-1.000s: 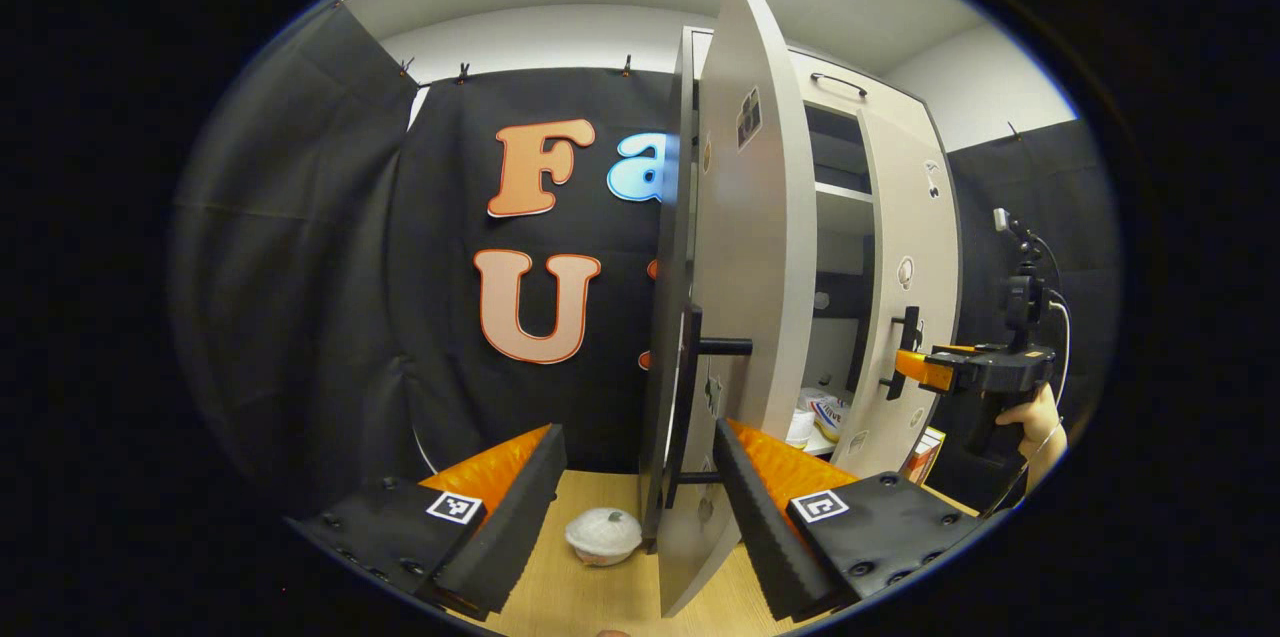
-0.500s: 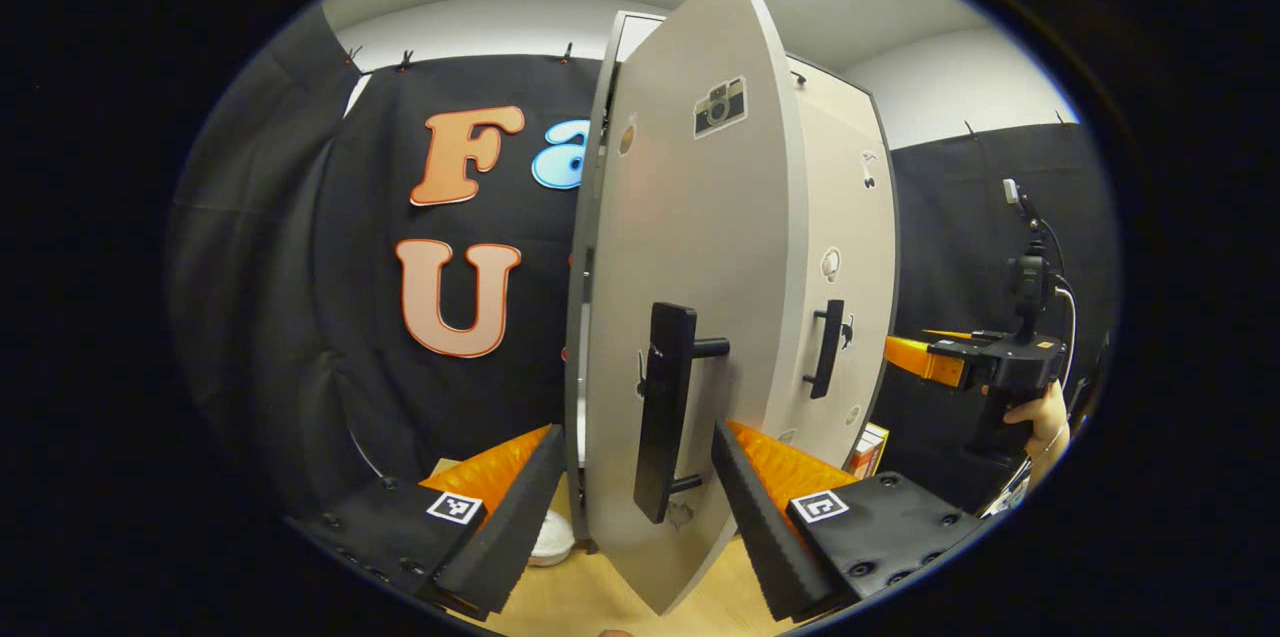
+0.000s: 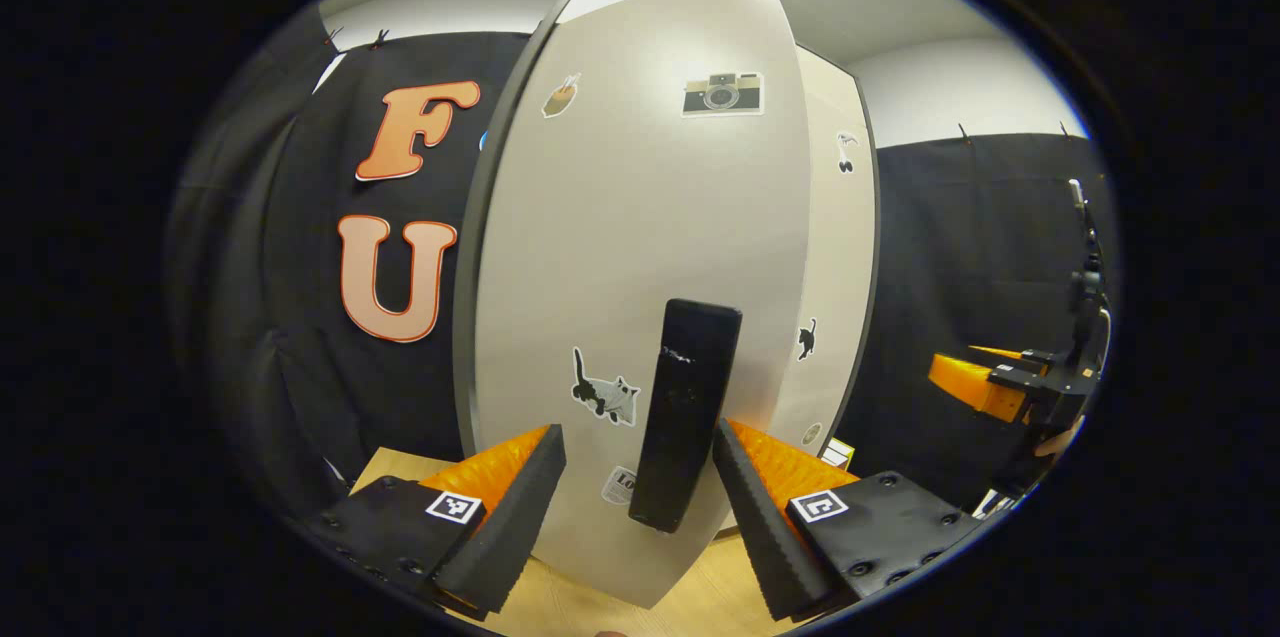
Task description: Grab one shoe with the right hand and put it into the shoe cabinet, grab the other shoe with the left hand and put it into the shoe cabinet; then close the right door with the right hand and the left door with the left hand.
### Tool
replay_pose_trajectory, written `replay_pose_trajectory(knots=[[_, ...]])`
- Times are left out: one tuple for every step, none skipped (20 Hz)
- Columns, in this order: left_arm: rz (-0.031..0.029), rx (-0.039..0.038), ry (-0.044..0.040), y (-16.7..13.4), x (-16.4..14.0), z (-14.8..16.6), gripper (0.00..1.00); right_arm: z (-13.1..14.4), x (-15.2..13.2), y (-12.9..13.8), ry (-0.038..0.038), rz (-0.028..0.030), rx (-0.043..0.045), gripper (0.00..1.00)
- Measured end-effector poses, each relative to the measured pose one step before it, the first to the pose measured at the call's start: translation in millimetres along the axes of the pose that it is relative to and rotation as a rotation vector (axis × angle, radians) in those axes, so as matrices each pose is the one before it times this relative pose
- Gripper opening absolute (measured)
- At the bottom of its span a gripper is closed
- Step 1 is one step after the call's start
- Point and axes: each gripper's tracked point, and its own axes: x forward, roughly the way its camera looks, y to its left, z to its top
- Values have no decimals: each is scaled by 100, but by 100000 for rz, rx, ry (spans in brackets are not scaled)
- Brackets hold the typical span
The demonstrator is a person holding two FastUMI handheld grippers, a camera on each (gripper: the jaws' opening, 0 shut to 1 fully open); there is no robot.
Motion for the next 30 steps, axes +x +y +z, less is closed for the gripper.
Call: replay_pose_trajectory(knots=[[-28,853,248,-895,1021,-92,96,-223,-133,-778,546,-1272,-96,93],[-300,230,444,-567,953,136,100,-229,-111,-661,499,-1114,11,93],[623,319,260,-85,721,-57,100,-241,-67,-715,520,-1059,12,93],[1402,302,-61,-205,830,-78,100,-241,-19,-583,506,-863,63,93],[1355,-101,739,-164,544,-181,99,-187,-79,-502,646,-656,-1,93],[650,-694,-813,-214,370,201,100,-147,-112,-423,369,-481,-204,93],[264,-19,770,42,441,-91,100,-41,-112,-427,121,-497,-440,93],[-5,-462,-841,-70,188,165,100,-5,18,-426,-87,-526,-458,93],[298,-580,236,-108,371,-68,100,-53,-26,-340,180,-464,-287,93],[584,-647,261,-78,503,-43,100,-64,16,-268,176,-255,-88,93],[787,-268,524,-115,424,1,100,-77,53,-263,190,-149,-10,93],[1185,390,583,-167,513,21,100,-18,37,-147,168,109,142,93],[1316,1006,331,-143,633,71,100,-66,24,-74,60,257,109,93],[1439,1298,154,-234,559,155,100,-84,69,-46,108,349,20,93],[1512,1278,15,-76,572,179,100,-185,46,-60,295,406,-372,93],[1307,788,-289,-102,436,175,100,-200,140,-216,278,-10,-442,93],[1112,93,-186,-137,390,163,100,-151,219,-253,354,-121,27,93],[806,-36,-340,-10,255,9,100,-194,106,-148,669,509,349,93],[384,46,-125,-20,168,-35,100,-120,180,-140,486,407,354,93],[349,10,-29,-31,67,73,100,-71,224,-176,353,251,282,93],[337,3,329,-25,170,25,100,43,300,-196,160,238,226,93],[557,9,239,18,167,-21,100,27,199,-89,-83,347,299,93],[670,158,462,-45,109,-46,100,60,278,-83,-62,560,493,93],[700,365,131,-32,-58,-44,100,28,213,-33,-20,838,459,93],[689,612,534,-16,46,-152,100,27,227,26,155,812,451,93],[457,327,415,9,41,-149,100,103,183,48,40,869,486,93],[514,-15,634,22,98,-154,100,119,39,-47,117,819,318,93],[595,-85,709,58,-105,-195,100,169,218,36,-55,676,285,93],[355,192,916,42,-148,-216,100,315,263,57,-155,818,237,93],[-198,224,666,-61,-465,-34,100,262,226,164,-174,996,110,93]])
